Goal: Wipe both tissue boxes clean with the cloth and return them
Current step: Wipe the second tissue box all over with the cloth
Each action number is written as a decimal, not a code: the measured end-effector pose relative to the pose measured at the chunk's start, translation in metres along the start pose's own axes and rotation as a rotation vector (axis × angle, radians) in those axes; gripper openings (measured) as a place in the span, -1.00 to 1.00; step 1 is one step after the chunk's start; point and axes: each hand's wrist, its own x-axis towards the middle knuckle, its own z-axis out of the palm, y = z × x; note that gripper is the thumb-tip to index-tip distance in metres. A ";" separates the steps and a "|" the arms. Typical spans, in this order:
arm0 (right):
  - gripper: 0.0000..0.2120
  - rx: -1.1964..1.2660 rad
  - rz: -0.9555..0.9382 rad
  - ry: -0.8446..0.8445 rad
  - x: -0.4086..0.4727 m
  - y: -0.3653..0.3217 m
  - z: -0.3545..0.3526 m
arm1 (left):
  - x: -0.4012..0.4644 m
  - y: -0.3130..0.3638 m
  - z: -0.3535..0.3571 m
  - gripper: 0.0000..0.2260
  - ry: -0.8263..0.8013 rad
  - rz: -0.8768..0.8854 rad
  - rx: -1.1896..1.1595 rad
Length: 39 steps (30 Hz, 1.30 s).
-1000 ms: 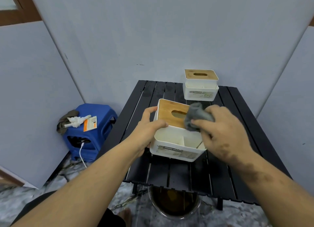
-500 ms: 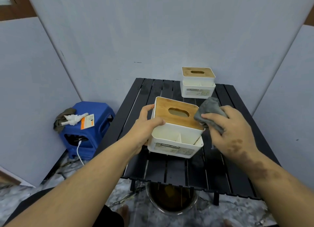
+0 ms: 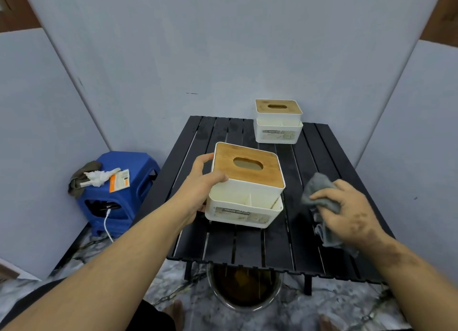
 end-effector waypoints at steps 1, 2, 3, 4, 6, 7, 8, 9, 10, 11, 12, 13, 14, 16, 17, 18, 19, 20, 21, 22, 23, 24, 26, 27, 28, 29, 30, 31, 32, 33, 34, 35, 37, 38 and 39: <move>-0.61 0.030 0.017 0.055 0.001 -0.004 -0.005 | 0.000 0.000 0.000 -0.53 -0.004 0.003 0.004; -0.65 0.066 -0.012 0.101 0.001 -0.012 -0.009 | 0.000 0.000 0.001 -0.53 -0.009 0.006 0.008; -0.68 0.096 -0.066 0.116 0.000 -0.022 -0.011 | 0.000 0.000 0.002 -0.53 -0.013 0.008 0.011; -0.70 0.120 -0.133 0.095 -0.002 -0.031 -0.011 | 0.000 0.000 0.003 -0.53 -0.015 0.010 0.014; -0.68 0.116 -0.195 -0.068 -0.008 -0.045 -0.001 | 0.000 0.001 0.004 -0.53 -0.011 0.014 0.018; -0.66 0.068 -0.178 -0.183 -0.011 -0.050 0.006 | 0.000 0.001 0.004 -0.53 -0.007 0.018 0.017; -0.63 -0.004 -0.156 -0.278 -0.013 -0.052 0.011 | 0.000 0.001 0.005 -0.53 -0.003 0.021 0.014; -0.62 -0.085 -0.149 -0.336 -0.012 -0.052 0.015 | -0.001 0.001 0.005 -0.53 -0.001 0.024 0.011; -0.63 -0.176 -0.161 -0.360 -0.009 -0.052 0.014 | -0.001 0.000 0.005 -0.54 0.002 0.029 0.008; -0.64 -0.285 -0.192 -0.356 -0.005 -0.054 0.009 | -0.001 0.000 0.005 -0.54 0.005 0.033 0.004; -0.67 -0.387 -0.228 -0.324 -0.001 -0.055 0.002 | -0.001 0.000 0.005 -0.54 0.008 0.037 0.001; -0.69 -0.452 -0.247 -0.274 0.002 -0.054 -0.006 | -0.001 -0.001 0.005 -0.54 0.011 0.040 0.000; -0.72 -0.474 -0.240 -0.216 0.006 -0.051 -0.015 | -0.001 -0.001 0.005 -0.54 0.013 0.043 0.001; -0.73 -0.352 -0.111 -0.089 0.009 -0.039 -0.028 | -0.001 -0.003 0.004 -0.54 0.013 0.044 0.003; -0.70 -0.197 -0.032 -0.025 0.010 -0.033 -0.030 | -0.001 -0.003 0.004 -0.54 0.009 0.043 0.005; -0.67 -0.013 0.025 0.035 0.010 -0.029 -0.029 | -0.001 -0.004 0.004 -0.54 0.004 0.045 0.010; -0.64 0.178 0.070 0.075 0.008 -0.032 -0.025 | -0.001 -0.004 0.003 -0.54 0.000 0.047 0.015; -0.64 0.356 0.119 0.085 0.006 -0.039 -0.019 | -0.002 -0.004 0.003 -0.54 -0.002 0.052 0.020; -0.64 0.478 0.158 0.058 0.002 -0.046 -0.011 | -0.003 -0.005 0.002 -0.54 -0.007 0.057 0.023; -0.62 0.489 0.165 -0.009 -0.003 -0.052 -0.001 | -0.004 -0.005 0.002 -0.53 -0.016 0.061 0.025; -0.52 0.405 0.157 -0.098 -0.007 -0.057 0.011 | -0.005 -0.006 0.001 -0.51 -0.027 0.065 0.024; -0.34 0.330 0.162 -0.174 -0.012 -0.057 0.023 | -0.006 -0.006 0.000 -0.48 -0.045 0.070 0.020; -0.04 0.351 0.196 -0.216 -0.016 -0.057 0.040 | -0.009 -0.006 -0.005 -0.29 -0.099 0.089 0.033; 0.03 0.398 0.213 -0.203 -0.015 -0.056 0.045 | -0.010 -0.007 -0.007 -0.16 -0.132 0.098 0.054; 0.04 0.439 0.220 -0.186 -0.015 -0.056 0.047 | -0.011 -0.009 -0.009 -0.06 -0.153 0.106 0.082; 0.03 0.463 0.220 -0.170 -0.015 -0.056 0.050 | -0.011 -0.010 -0.011 0.01 -0.166 0.113 0.103; 0.01 0.474 0.216 -0.155 -0.014 -0.058 0.051 | -0.011 -0.012 -0.012 0.05 -0.172 0.119 0.117; -0.03 0.483 0.207 -0.136 -0.014 -0.062 0.052 | -0.010 -0.014 -0.013 0.06 -0.175 0.129 0.123; -0.05 0.490 0.199 -0.111 -0.012 -0.066 0.053 | -0.008 -0.014 -0.016 0.06 -0.179 0.147 0.128; -0.07 0.499 0.191 -0.093 -0.009 -0.069 0.054 | -0.006 -0.012 -0.019 0.06 -0.189 0.167 0.132; -0.08 0.509 0.181 -0.083 -0.004 -0.073 0.054 | -0.004 -0.010 -0.023 0.06 -0.199 0.190 0.135; -0.08 0.517 0.163 -0.073 0.002 -0.078 0.054 | -0.002 -0.005 -0.028 0.07 -0.208 0.210 0.142; -0.09 0.523 0.113 -0.046 0.022 -0.088 0.052 | 0.003 0.007 -0.040 0.10 -0.206 0.248 0.163; -0.09 0.528 0.089 -0.038 0.035 -0.092 0.051 | 0.008 0.014 -0.046 0.10 -0.194 0.265 0.172; -0.09 0.534 0.068 -0.037 0.048 -0.097 0.050 | 0.015 0.020 -0.051 0.09 -0.172 0.279 0.179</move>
